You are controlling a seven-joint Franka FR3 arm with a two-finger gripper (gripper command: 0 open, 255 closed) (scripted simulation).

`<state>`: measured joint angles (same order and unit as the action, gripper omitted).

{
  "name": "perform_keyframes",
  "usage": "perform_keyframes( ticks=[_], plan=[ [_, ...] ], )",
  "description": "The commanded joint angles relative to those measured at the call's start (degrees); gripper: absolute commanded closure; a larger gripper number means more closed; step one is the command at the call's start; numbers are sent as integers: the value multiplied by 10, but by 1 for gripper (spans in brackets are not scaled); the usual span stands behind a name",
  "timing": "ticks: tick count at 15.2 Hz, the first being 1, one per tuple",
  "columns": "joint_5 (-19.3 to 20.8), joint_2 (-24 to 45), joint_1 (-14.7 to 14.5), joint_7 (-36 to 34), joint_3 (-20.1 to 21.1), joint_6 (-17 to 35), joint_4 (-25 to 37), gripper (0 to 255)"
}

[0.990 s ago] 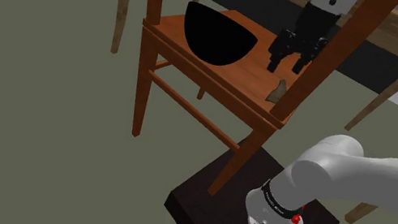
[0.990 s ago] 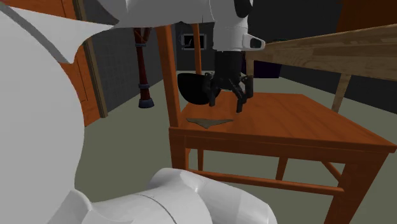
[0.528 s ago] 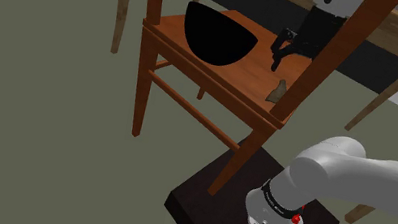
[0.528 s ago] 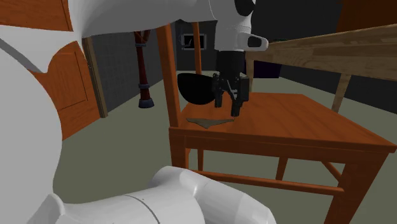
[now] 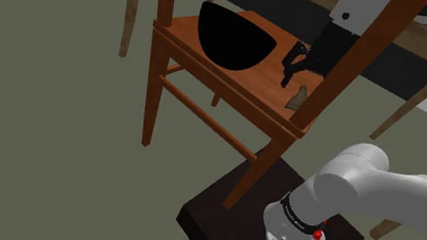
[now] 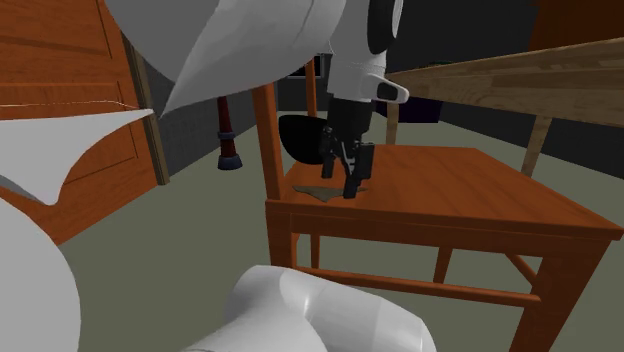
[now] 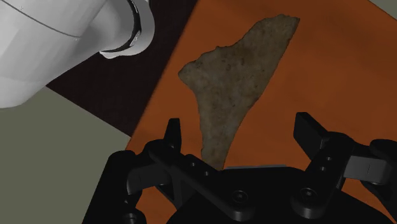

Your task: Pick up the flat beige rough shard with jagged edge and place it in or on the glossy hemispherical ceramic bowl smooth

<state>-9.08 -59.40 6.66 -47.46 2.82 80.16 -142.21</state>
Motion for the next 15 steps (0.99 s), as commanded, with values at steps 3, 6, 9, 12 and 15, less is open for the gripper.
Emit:
perform_keyframes(
  ticks=[3,6,9,12,15],
  plan=[
    [13,-31,-32,-17,48,4,3,0],
    [15,-43,-38,-23,46,-3,-2,255],
    [21,-54,-37,-20,38,-23,6,255],
    [20,-60,-37,-21,39,-26,3,255],
    [21,-60,-33,-22,-6,-29,-3,0]
  ],
)
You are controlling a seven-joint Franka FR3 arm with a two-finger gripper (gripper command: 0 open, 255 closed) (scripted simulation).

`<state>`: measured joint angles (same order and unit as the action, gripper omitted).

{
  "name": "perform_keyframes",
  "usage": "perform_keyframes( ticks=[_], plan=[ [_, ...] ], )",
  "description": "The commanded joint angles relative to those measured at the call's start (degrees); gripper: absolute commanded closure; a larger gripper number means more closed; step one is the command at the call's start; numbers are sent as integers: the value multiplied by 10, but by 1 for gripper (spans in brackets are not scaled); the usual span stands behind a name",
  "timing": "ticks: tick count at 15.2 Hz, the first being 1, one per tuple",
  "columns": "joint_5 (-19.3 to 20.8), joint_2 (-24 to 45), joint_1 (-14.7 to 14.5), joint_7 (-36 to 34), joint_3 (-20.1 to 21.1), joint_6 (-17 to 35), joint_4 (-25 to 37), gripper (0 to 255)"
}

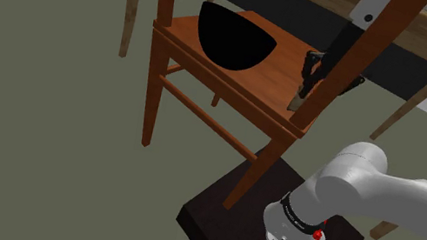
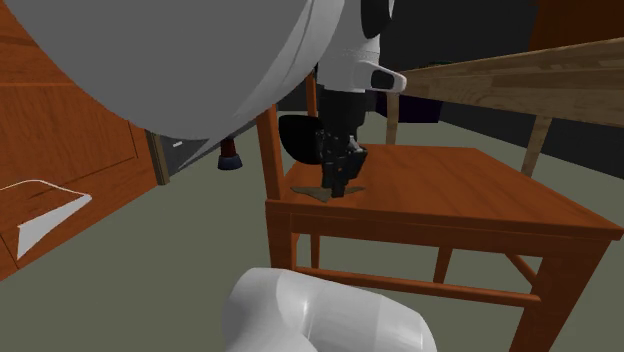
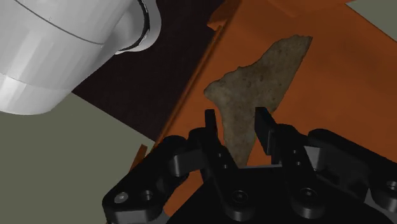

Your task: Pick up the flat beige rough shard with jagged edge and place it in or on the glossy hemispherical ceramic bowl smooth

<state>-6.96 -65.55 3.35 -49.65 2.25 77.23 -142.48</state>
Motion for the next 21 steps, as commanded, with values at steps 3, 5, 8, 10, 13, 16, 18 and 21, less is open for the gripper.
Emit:
perform_keyframes(
  ticks=[3,5,8,10,13,16,18,21],
  plan=[
    [32,44,33,-65,23,4,58,0],
    [45,42,2,-86,10,11,48,0],
    [55,32,-24,-103,-1,29,18,0],
    [55,24,-24,-103,0,41,-1,0],
    [48,18,-9,-93,7,50,-16,0],
    [36,17,17,-74,19,49,-16,0],
    [29,16,30,-64,26,48,-15,0],
    [31,25,37,-56,24,61,-19,255]
  ],
)
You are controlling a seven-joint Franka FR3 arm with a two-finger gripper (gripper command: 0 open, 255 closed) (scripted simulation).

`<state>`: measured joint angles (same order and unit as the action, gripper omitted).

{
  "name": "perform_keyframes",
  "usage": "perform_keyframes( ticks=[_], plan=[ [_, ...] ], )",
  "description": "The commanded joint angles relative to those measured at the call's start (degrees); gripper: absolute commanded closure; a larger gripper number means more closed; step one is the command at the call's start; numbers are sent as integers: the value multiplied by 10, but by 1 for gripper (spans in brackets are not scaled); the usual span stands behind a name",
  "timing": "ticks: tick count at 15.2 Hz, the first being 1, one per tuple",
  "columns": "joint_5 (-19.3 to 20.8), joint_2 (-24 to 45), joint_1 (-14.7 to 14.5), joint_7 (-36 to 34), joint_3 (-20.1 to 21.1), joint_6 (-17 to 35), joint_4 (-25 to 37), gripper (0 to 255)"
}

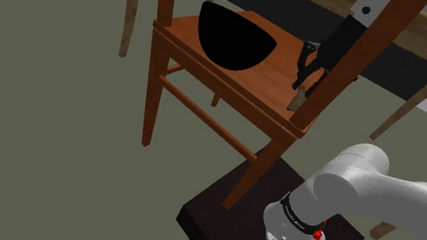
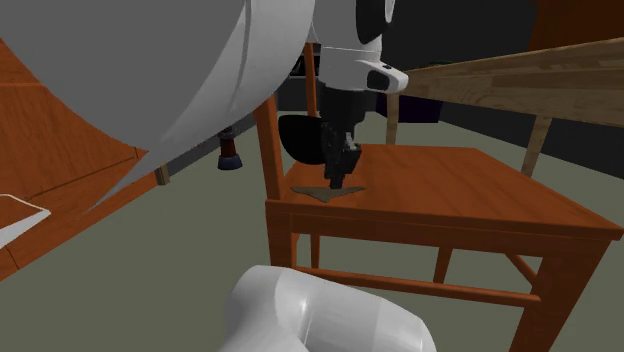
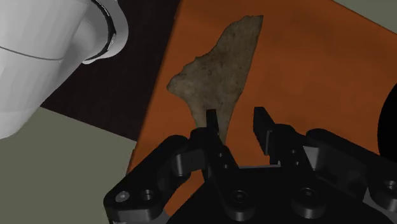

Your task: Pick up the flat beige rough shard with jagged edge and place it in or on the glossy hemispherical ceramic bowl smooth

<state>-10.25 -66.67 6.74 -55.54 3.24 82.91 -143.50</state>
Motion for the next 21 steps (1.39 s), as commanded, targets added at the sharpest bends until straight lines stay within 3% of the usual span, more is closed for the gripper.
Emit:
perform_keyframes(
  ticks=[1,5,7,8,9,14,18,21],
  plan=[
    [62,33,2,1,17,3,-11,255],
    [50,44,0,0,33,48,-44,255],
    [56,10,0,-4,24,16,-47,255],
    [-93,-7,-3,-10,3,22,-31,255],
    [-93,-7,-3,-10,3,22,-31,0],
    [48,49,8,-15,19,-54,62,0],
    [72,43,-35,-45,3,-38,37,0],
    [71,32,-37,-45,3,-20,8,0]
  ],
)
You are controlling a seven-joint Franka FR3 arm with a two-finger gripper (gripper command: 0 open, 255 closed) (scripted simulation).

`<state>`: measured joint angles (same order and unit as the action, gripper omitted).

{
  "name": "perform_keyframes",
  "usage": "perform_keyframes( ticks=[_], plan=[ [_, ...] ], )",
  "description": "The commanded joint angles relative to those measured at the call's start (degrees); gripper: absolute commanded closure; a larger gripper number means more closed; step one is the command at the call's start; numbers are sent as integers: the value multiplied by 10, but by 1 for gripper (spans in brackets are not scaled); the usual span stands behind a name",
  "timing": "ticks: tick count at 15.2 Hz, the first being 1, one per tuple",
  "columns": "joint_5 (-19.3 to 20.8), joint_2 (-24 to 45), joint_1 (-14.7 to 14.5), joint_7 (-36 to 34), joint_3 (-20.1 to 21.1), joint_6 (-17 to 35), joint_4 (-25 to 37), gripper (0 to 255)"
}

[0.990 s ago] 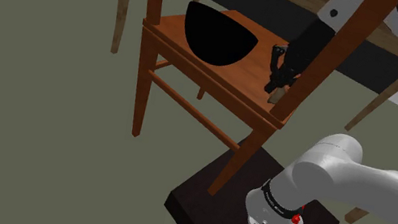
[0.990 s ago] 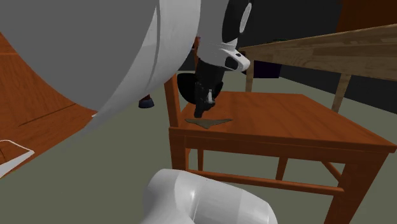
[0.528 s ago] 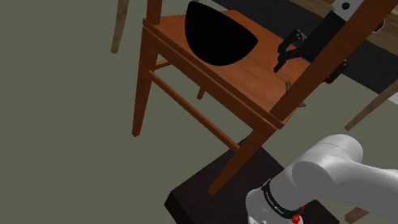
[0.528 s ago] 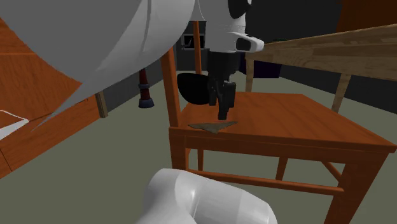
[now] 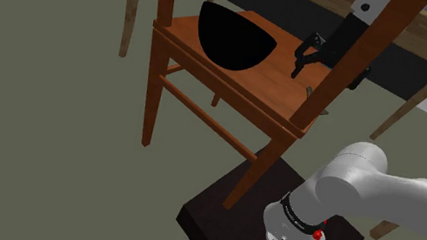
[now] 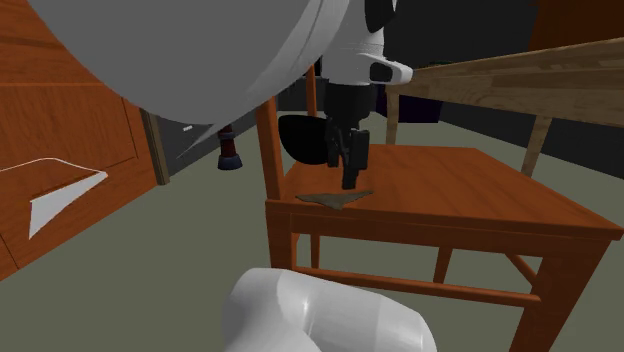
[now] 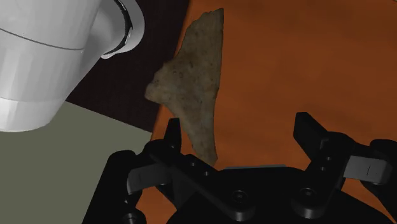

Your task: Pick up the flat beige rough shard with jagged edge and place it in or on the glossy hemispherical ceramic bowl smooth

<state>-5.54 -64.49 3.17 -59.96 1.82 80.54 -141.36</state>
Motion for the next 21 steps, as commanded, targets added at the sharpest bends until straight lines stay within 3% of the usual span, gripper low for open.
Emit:
perform_keyframes(
  ticks=[1,9,10,18,19,20,21],
  plan=[
    [22,4,2,1,20,12,-28,0],
    [-6,-1,63,45,49,8,-27,0],
    [-9,-11,62,43,52,9,-39,255],
    [-11,-54,59,38,51,-9,-62,255],
    [-107,-51,62,38,33,2,-48,255],
    [-107,-51,62,38,33,3,-48,0],
    [-96,-56,67,39,19,-14,-41,0]
  ],
)
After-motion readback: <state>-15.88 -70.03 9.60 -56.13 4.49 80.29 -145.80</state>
